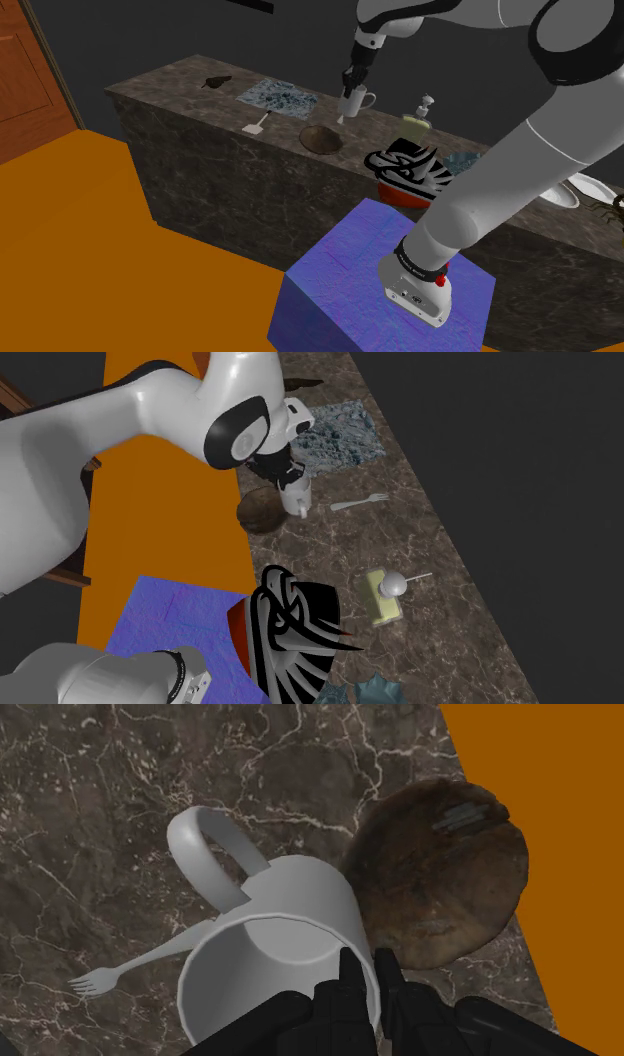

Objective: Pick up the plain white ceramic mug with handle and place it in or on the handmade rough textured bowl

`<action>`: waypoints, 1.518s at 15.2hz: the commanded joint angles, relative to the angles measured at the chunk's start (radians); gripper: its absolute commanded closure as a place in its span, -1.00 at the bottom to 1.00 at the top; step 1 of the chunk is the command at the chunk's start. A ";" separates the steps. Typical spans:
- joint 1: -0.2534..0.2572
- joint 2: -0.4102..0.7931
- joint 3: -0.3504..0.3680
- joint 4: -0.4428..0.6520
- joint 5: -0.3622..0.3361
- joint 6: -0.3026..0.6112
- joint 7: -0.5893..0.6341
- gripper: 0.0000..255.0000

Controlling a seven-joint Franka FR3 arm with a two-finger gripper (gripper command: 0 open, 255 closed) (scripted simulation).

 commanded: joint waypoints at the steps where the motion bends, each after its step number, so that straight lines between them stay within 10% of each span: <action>1: 0.016 -0.034 0.030 -0.017 -0.010 -0.017 0.053 1.00; 23: 0.059 -0.065 0.110 -0.232 -0.015 0.164 0.187 1.00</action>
